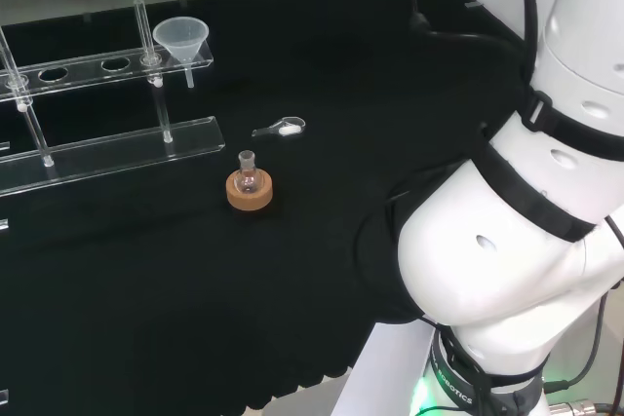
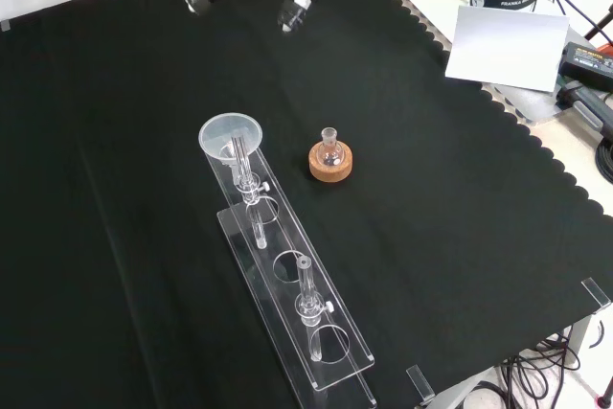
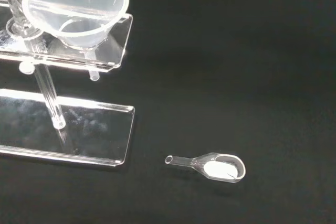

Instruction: Pick up the funnel from the transparent funnel stand.

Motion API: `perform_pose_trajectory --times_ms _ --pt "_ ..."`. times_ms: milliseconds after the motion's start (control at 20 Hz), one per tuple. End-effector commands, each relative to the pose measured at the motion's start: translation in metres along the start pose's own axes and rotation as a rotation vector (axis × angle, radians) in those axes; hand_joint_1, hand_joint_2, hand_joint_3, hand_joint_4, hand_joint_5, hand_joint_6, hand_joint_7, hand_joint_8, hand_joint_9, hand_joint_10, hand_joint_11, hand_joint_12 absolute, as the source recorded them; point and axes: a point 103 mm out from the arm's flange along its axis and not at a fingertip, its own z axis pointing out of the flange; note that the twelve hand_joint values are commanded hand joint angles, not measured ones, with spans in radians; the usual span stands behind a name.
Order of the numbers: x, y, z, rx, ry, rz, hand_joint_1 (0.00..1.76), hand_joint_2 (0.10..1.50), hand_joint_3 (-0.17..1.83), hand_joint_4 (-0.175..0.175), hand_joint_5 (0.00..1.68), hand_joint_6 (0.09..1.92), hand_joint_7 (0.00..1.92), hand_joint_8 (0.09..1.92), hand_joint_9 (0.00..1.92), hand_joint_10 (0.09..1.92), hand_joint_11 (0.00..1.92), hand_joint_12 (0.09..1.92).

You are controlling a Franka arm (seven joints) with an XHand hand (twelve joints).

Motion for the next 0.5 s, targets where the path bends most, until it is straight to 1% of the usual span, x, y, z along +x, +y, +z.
perform_pose_trajectory --times_ms 50,250,500 --pt "0.024 0.01 0.008 0.055 -0.03 -0.012 0.5 0.87 0.21 0.004 0.2 0.09 0.03 0.54 0.19 0.73 0.1 1.43" --pt "0.038 0.02 0.016 0.115 -0.048 -0.018 0.55 0.85 0.2 0.001 0.21 0.09 0.0 0.52 0.16 0.77 0.11 1.45" --pt "0.05 0.033 0.023 0.165 -0.067 -0.024 0.56 0.82 0.2 -0.014 0.15 0.09 0.0 0.36 0.08 0.84 0.14 1.47"
